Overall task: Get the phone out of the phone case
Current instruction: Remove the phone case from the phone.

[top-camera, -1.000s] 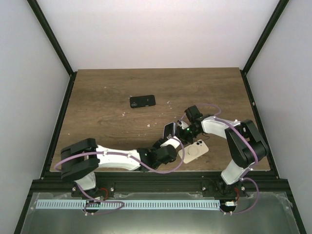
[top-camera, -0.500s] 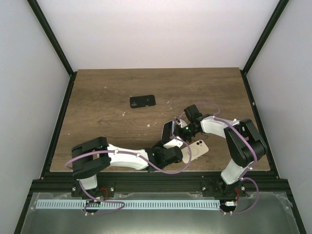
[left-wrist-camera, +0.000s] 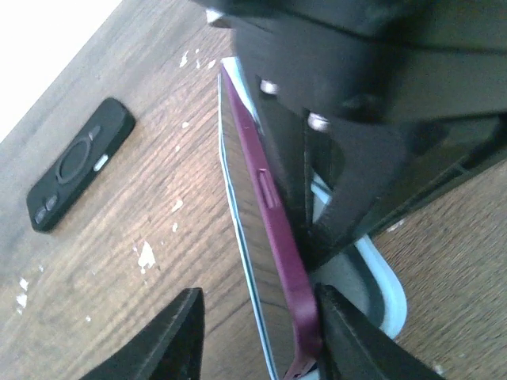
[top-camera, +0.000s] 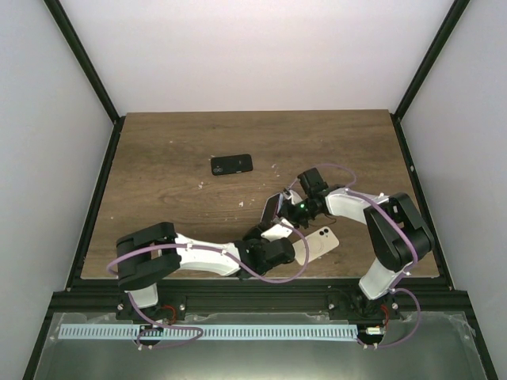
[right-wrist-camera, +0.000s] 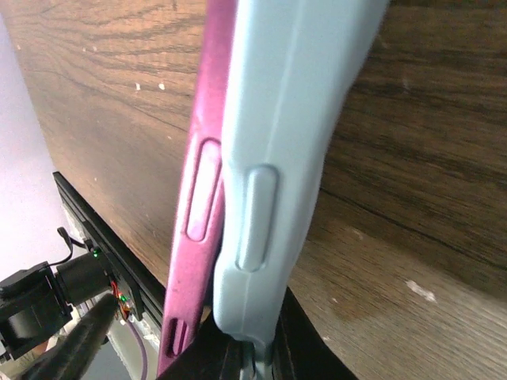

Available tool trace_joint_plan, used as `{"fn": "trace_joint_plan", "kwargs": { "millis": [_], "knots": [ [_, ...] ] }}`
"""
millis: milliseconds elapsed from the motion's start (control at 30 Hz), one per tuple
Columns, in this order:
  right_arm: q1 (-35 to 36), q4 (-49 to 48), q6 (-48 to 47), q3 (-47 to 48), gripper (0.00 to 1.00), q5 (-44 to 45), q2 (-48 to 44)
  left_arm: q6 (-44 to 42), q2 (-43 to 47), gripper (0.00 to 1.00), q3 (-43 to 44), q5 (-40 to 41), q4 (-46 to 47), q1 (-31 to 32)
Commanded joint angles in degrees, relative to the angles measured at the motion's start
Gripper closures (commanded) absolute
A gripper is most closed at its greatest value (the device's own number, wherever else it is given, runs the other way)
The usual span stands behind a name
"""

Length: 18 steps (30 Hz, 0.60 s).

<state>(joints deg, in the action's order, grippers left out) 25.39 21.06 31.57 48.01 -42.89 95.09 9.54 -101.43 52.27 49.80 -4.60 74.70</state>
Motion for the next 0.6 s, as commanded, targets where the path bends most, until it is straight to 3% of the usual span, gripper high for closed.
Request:
{"fn": "trace_joint_plan", "kwargs": {
  "millis": [0,67,200,400,567],
  "knots": [
    [0.3,4.5,-1.7,1.1,0.99,-1.8,-0.5,-1.2,-0.8,0.73,-2.4,6.0,-2.3,-3.1],
    [0.3,4.3,-1.7,1.2,0.99,-1.6,-0.9,-0.8,0.2,0.86,-2.6,5.9,-2.4,-2.9],
    [0.3,4.2,-2.2,1.7,0.99,-0.2,-2.5,-0.1,4.4,1.0,-3.3,6.9,-1.9,-2.3],
    [0.3,5.3,-4.9,2.1,0.99,6.1,-6.3,3.2,13.8,1.0,-6.2,7.3,-1.5,-2.0],
    [0.3,5.1,-6.9,1.5,0.99,12.6,-9.1,7.5,23.9,1.0,-11.3,2.9,0.7,-2.2]
  ]
}}
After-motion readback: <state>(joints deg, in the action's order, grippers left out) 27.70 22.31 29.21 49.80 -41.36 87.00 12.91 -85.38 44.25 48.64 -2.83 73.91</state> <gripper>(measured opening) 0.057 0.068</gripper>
